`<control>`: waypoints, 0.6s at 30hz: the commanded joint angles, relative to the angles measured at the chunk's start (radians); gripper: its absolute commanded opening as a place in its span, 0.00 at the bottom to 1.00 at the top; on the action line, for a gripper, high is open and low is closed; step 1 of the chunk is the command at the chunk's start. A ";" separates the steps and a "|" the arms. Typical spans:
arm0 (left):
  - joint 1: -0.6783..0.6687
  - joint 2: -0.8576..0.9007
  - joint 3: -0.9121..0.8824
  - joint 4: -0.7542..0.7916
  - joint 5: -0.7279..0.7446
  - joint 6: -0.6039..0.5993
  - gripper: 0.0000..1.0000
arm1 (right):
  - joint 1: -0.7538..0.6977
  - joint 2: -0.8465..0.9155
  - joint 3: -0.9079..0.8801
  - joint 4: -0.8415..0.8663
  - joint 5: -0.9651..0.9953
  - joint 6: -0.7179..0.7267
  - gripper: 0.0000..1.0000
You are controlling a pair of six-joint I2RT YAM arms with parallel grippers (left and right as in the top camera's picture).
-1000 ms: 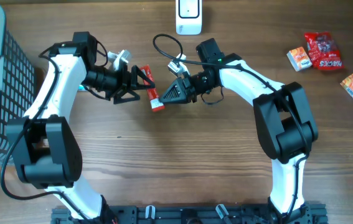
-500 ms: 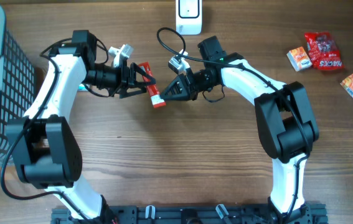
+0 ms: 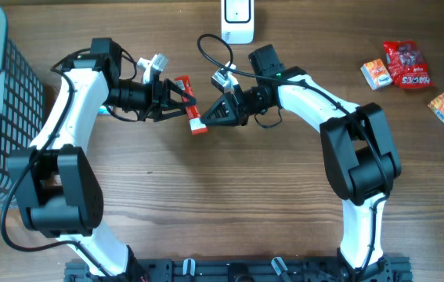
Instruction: Scan the item barcode
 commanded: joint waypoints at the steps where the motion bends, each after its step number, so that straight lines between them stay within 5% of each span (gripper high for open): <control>1: -0.005 0.012 -0.002 0.003 0.026 0.012 0.46 | -0.005 -0.016 -0.008 0.039 -0.063 0.066 0.04; 11: -0.005 0.012 -0.002 0.003 0.026 0.012 0.42 | -0.005 -0.016 -0.008 0.108 -0.063 0.154 0.04; 18: -0.005 0.012 -0.002 0.003 0.026 0.012 0.55 | -0.005 -0.018 -0.008 0.252 -0.063 0.321 0.04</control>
